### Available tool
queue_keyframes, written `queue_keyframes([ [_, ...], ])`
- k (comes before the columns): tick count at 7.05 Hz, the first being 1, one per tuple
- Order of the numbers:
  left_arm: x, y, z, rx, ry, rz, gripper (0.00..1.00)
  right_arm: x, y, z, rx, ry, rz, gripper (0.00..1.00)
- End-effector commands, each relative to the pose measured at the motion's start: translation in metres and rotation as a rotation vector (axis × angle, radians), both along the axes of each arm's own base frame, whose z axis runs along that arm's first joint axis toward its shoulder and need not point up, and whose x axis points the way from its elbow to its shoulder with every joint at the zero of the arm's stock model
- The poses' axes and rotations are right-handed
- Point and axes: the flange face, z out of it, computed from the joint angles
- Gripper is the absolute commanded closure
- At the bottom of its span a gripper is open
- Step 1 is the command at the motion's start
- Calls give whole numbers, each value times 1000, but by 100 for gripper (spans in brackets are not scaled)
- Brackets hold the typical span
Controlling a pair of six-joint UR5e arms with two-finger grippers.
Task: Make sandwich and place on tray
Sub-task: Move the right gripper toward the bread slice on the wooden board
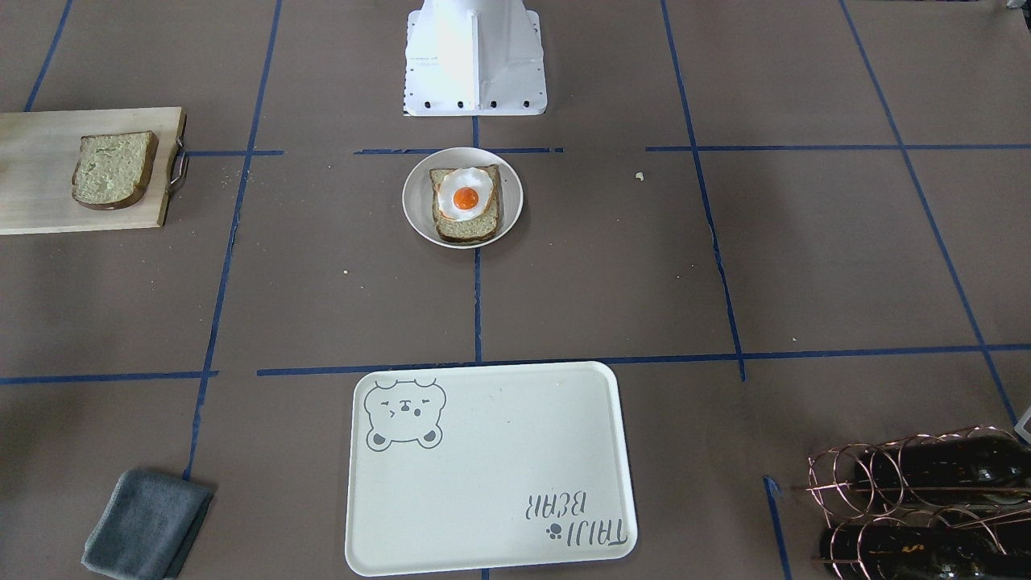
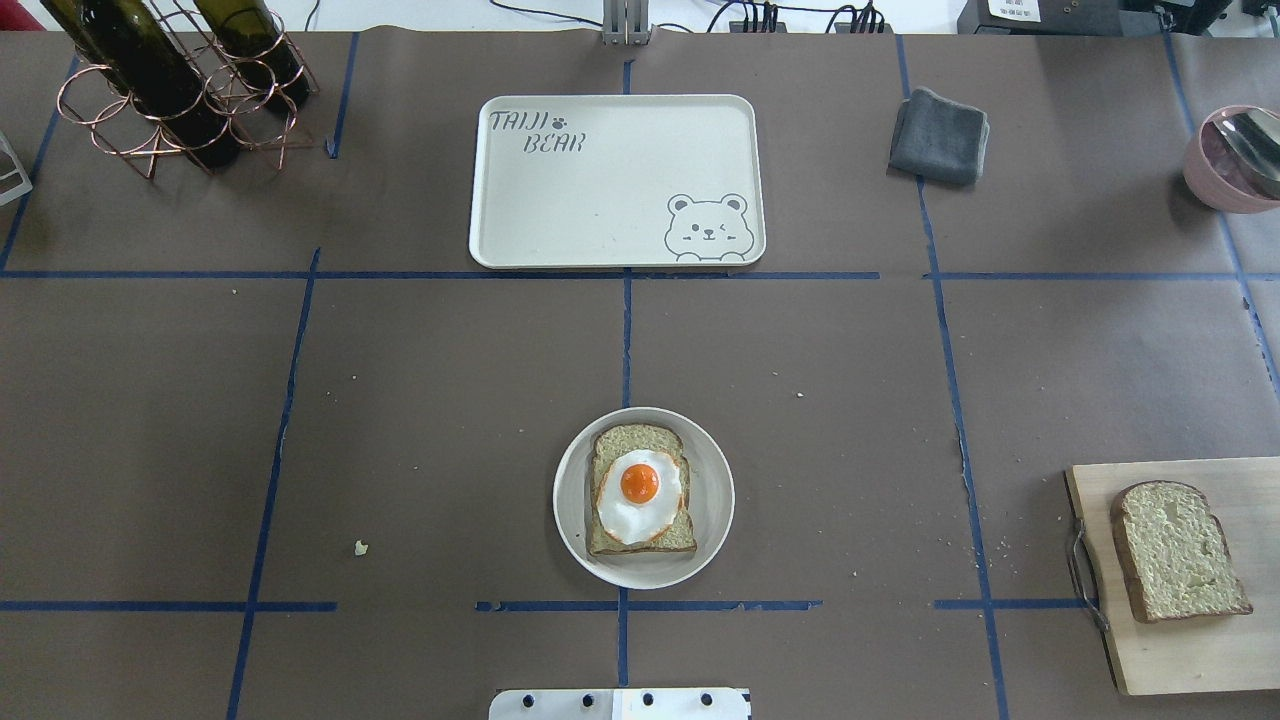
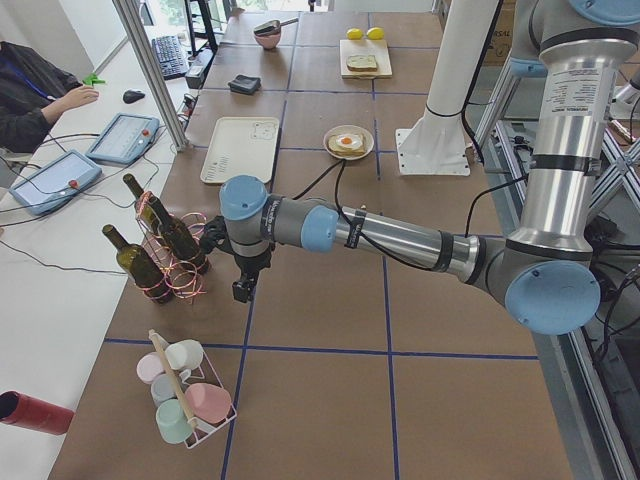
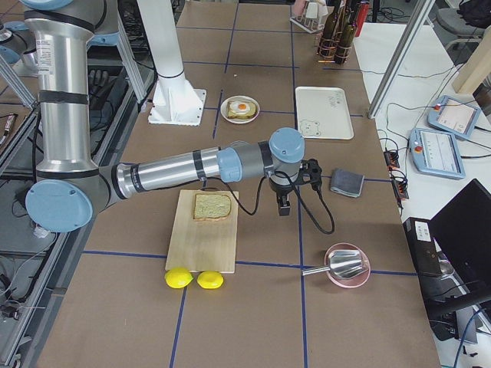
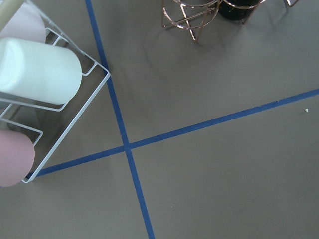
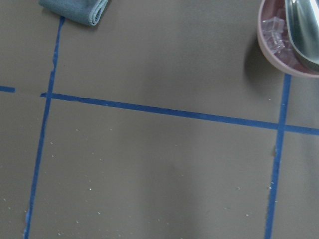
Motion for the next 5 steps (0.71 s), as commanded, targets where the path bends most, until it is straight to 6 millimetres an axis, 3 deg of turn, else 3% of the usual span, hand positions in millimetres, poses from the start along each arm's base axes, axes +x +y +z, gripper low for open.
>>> queue_keyframes([
  [1, 20, -6, -22, 27, 9, 21, 0, -43, 64, 20, -28, -39, 95, 0],
  [3, 43, -25, -55, 85, 24, 44, 0, -54, 134, 52, -66, -59, 91, 0],
  [4, 53, -38, -71, 142, 32, 58, 0, -61, 151, 62, -67, -32, 63, 0],
  [5, 74, -40, -95, 221, 50, 93, 0, -70, 155, 63, -61, -16, 45, 0],
])
